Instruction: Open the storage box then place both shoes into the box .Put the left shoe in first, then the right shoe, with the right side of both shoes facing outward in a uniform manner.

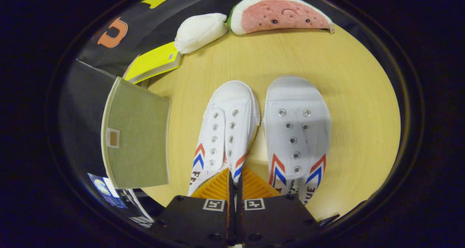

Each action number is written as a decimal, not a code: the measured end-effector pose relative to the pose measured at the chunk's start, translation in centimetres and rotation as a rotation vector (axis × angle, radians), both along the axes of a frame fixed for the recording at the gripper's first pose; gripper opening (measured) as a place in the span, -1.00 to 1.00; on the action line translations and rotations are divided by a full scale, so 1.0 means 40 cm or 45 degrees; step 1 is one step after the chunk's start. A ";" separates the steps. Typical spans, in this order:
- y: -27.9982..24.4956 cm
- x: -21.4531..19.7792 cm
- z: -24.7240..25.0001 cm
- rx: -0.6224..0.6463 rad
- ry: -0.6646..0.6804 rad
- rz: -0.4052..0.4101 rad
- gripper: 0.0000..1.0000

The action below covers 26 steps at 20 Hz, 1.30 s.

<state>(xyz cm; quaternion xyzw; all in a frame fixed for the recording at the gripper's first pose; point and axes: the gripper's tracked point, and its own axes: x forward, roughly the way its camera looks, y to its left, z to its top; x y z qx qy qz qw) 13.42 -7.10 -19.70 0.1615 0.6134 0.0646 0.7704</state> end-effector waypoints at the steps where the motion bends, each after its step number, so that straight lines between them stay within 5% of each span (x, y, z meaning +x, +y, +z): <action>1: 0.003 -0.003 0.013 0.024 -0.008 -0.006 -0.89; 14: 0.151 -0.068 0.410 0.062 -0.368 0.063 -0.89; 26: 0.467 -0.078 0.533 0.093 -0.431 0.156 -0.89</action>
